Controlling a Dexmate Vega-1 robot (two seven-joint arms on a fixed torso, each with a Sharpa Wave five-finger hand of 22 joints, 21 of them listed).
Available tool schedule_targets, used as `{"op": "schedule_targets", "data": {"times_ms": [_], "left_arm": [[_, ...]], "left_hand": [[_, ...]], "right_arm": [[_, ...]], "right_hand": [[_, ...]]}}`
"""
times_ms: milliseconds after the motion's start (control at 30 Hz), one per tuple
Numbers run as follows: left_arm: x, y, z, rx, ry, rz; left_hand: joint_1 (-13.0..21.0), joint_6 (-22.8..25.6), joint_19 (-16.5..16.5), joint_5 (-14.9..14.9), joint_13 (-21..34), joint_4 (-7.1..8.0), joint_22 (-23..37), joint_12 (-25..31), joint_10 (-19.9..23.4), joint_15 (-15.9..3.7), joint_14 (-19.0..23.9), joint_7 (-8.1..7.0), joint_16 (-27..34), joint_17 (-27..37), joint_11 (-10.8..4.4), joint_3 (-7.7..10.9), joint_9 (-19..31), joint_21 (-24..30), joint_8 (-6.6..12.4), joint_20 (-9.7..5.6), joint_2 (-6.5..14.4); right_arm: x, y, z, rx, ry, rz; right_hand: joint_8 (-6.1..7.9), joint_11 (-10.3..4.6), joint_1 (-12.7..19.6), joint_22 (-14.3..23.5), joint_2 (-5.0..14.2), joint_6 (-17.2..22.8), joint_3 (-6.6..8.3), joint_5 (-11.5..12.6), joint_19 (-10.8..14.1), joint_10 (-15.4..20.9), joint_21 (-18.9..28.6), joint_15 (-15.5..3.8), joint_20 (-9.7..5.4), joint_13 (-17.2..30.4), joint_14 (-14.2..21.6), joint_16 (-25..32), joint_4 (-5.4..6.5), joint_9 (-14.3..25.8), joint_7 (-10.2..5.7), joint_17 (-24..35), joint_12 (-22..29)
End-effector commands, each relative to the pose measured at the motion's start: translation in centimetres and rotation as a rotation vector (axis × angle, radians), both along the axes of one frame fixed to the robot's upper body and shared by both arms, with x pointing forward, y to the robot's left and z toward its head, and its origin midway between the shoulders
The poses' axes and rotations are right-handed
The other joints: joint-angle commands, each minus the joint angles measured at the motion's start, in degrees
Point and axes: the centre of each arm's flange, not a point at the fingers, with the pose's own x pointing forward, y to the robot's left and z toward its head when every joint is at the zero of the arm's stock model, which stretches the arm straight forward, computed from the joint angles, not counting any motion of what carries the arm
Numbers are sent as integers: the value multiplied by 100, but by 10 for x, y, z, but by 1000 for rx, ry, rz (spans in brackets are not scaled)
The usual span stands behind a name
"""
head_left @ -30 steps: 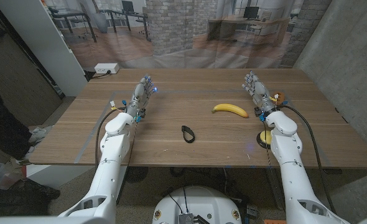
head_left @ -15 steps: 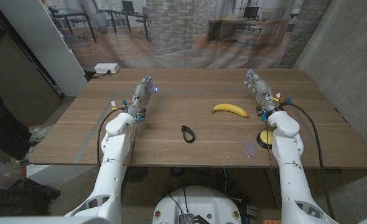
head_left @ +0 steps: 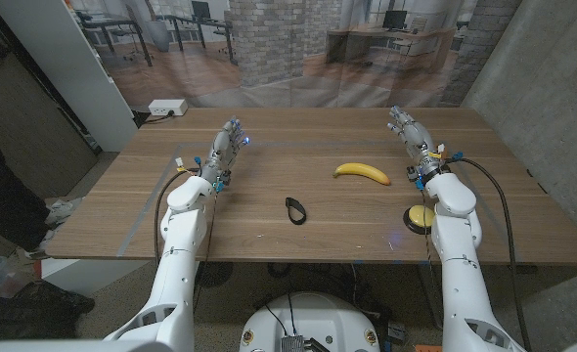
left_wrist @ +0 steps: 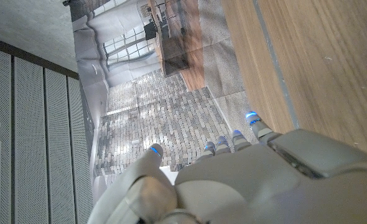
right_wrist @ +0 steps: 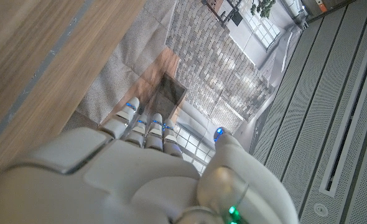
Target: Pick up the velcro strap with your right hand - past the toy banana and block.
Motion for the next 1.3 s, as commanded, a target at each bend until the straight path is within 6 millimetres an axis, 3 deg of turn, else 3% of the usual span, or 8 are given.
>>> {"op": "schedule_targets", "data": {"times_ms": [33,1300], "left_arm": [[2,-3,0,3,2,-4],[13,-6,7,13,12,-4]], "left_hand": [[-2,-628,-811,26,24,-9,23,24,-913,6,-1209,22,28,22,10,3,32,-14,40,21,252],[-4,-624,-782,36,24,-10,26,24,-907,6,-1207,17,28,22,29,-17,32,-75,36,17,252]], "right_arm": [[-12,-1,8,-64,-48,-43],[-38,10,35,-274,-178,-113]], "right_hand": [[39,-11,67,9,-15,59,15,29,58,54,19,7,-20,17,51,16,-53,19,6,15,28],[18,-24,291,13,-49,163,69,27,148,158,16,-21,-57,20,156,0,-282,22,-10,13,6]]}}
